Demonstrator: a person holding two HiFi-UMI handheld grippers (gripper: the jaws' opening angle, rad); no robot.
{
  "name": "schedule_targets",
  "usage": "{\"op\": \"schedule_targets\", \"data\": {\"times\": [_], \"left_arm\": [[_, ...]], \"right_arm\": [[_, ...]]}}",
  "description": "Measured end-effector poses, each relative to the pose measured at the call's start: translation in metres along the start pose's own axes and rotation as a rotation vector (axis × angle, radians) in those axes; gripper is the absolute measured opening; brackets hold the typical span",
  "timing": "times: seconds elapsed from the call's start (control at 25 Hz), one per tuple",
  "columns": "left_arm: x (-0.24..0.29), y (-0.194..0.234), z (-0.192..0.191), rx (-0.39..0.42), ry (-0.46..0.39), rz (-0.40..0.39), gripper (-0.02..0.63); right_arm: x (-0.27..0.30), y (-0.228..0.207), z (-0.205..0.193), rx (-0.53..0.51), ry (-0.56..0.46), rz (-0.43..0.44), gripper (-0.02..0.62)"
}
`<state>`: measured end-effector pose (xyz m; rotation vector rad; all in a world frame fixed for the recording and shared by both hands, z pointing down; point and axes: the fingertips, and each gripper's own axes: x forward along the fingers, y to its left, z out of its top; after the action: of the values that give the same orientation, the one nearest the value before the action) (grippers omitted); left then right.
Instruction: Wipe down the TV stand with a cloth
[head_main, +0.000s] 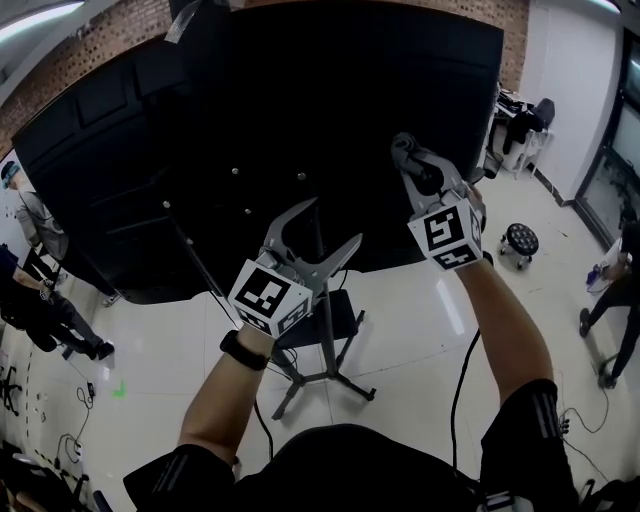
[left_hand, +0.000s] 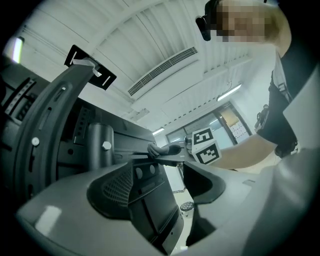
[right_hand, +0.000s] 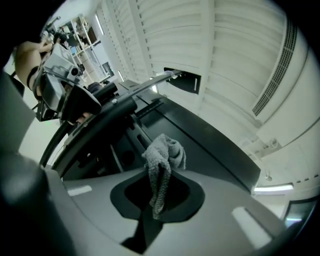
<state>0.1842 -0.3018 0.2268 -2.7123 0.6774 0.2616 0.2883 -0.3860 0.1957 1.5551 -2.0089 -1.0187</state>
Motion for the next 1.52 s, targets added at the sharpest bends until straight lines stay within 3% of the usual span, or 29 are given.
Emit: {"op": "schedule_targets", "data": {"times": [0.28, 0.52, 0.8, 1.52], "left_arm": [[-0.019, 0.004, -0.008, -0.014, 0.01, 0.039, 0.324], [-0.033, 0.006, -0.022, -0.016, 0.041, 0.081, 0.316], [-0.036, 0.006, -0.034, -0.026, 0.063, 0.081, 0.321], [0.017, -0.032, -0.038, -0.037, 0.053, -0.002, 0.321]], "right_arm": [[0.015, 0.085, 0.041, 0.036, -0.104, 0.164, 0.023], [0.037, 0.123, 0.043, 0.095, -0.107, 0.237, 0.023], [0.037, 0.12, 0.034, 0.071, -0.105, 0.228, 0.021], [0.002, 0.041, -0.062, 0.115, 0.034, 0.11, 0.021]]}}
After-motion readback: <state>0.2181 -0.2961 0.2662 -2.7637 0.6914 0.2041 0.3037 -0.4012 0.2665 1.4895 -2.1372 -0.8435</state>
